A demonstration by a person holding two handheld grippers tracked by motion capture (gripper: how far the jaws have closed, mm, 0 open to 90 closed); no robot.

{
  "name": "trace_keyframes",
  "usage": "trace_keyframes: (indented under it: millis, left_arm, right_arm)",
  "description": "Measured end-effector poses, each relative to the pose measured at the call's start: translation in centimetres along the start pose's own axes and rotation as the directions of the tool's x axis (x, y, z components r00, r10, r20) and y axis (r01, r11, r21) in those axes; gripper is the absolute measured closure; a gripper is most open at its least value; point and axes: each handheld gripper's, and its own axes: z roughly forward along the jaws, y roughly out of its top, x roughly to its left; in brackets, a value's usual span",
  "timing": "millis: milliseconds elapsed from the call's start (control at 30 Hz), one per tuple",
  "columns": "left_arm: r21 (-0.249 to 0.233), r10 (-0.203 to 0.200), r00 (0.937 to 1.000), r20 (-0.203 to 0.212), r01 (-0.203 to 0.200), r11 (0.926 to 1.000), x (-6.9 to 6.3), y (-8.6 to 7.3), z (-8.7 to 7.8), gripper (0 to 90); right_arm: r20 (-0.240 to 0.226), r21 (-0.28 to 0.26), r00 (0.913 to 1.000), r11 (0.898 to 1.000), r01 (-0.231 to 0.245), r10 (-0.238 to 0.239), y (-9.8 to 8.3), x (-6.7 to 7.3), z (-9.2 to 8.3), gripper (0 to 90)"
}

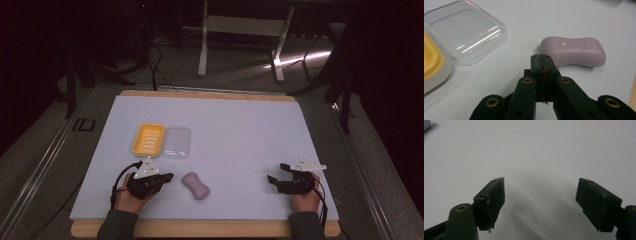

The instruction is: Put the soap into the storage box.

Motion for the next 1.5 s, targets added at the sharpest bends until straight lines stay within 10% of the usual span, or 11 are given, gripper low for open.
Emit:
trace_keyframes:
  millis: [1500]
  left_arm:
    - [0.05,0.124,0.9754,0.183,-0.135,0.9896,-3.4,0.1,3.2,88.4]
  right_arm:
    - [0.009,-0.009,1.0,1.0,0.0,0.001,0.0,0.1,-0.1,21.5]
